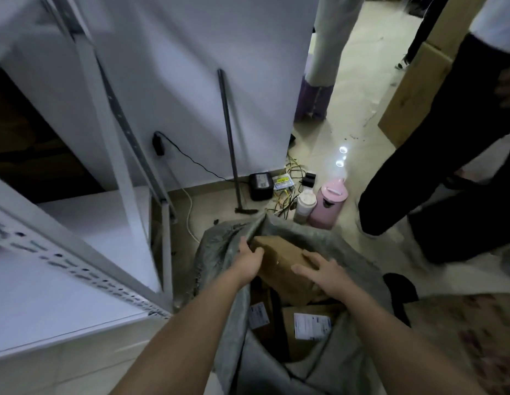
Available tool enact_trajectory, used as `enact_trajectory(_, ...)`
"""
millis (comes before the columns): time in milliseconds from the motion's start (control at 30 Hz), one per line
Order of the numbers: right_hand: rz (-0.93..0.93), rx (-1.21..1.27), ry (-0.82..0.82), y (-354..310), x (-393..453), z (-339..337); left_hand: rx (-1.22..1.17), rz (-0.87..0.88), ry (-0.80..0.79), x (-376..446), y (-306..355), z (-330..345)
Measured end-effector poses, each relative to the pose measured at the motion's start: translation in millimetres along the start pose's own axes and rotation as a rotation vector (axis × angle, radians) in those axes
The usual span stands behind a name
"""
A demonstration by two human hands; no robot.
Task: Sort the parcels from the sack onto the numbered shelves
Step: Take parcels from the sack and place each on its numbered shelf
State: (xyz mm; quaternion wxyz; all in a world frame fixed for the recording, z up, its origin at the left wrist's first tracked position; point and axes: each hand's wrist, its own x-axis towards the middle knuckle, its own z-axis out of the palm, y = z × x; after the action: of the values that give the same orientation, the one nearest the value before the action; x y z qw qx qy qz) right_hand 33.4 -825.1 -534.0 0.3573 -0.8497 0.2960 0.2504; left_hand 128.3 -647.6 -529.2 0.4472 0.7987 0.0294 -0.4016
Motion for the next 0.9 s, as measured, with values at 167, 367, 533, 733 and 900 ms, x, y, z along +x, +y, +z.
enact_trajectory(167,0.212,0.746,-0.194,-56.0,-82.0,-36.4,-0.181,-0.096,0.035,-85.6,50.1,-31.5)
enact_trajectory(367,0.437,1.066,-0.316,-98.0,-154.3,-65.9,-0.217,-0.254,-0.071,-177.4,84.8,-58.7)
enact_trajectory(533,0.357,1.295,-0.442,-123.7,-205.2,-85.3,-0.285,-0.280,-0.070,-218.5,102.9,-67.2)
enact_trajectory(733,0.353,1.378,-0.480,-121.8,-229.4,-98.3,-0.413,-0.291,-0.165,-244.0,119.1,-63.7)
enact_trajectory(900,0.384,1.315,-0.293,-113.7,-232.7,-110.7,-0.507,-0.273,-0.138,-251.1,134.8,-54.4)
